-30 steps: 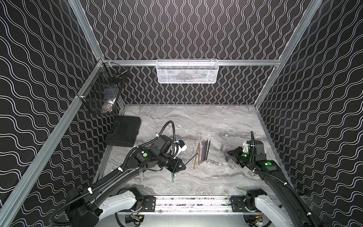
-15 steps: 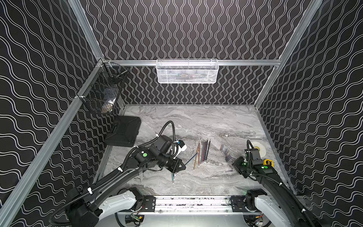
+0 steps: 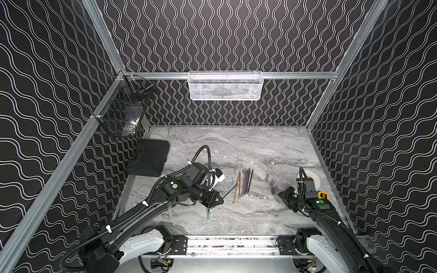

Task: Remove the protective cover of the pencils
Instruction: Place the protective sleeve at the center of the board.

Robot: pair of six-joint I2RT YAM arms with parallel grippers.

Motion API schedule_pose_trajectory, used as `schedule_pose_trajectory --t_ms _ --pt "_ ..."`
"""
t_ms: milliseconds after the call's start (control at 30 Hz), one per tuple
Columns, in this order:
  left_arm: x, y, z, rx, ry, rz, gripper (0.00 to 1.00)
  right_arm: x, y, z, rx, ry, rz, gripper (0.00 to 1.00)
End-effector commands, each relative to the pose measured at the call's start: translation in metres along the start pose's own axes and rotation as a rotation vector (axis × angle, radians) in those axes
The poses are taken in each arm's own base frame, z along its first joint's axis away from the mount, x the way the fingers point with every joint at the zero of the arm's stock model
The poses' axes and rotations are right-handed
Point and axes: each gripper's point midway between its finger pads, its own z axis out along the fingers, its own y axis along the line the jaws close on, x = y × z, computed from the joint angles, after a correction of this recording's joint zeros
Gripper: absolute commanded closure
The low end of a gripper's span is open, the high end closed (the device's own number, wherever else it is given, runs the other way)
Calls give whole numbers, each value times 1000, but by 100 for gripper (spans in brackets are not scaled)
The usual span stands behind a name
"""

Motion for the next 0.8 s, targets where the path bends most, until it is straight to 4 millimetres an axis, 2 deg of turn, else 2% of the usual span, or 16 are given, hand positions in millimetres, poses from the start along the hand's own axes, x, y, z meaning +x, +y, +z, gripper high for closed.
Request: schedule_pose_trajectory --t_ms 0,133,267,367,433,500,533,667,767 --pt "-1 0 0 -2 0 14 100 36 6 -6 -67 187 21 66" --pt "-1 0 0 -1 4 14 100 84 -3 -11 -101 411 104 64" --pt "-2 -1 -1 -2 -4 18 100 100 -6 -38 -107 460 44 64" --pt "-2 -2 -2 -1 -9 20 100 123 -15 -50 -98 583 35 66" --pt "-2 -2 -2 2 -5 19 100 140 -28 -54 -61 676 21 67" --pt "-2 -2 -1 3 -2 20 100 141 -47 -56 32 672 -37 66" --pt "-2 -2 -1 3 1 19 100 140 -56 -55 74 666 -58 66" --pt "-2 -2 -3 3 -8 22 100 143 -69 -39 106 671 -48 66" --pt "-2 -3 -4 2 -16 24 100 152 -72 -20 65 707 4 67"
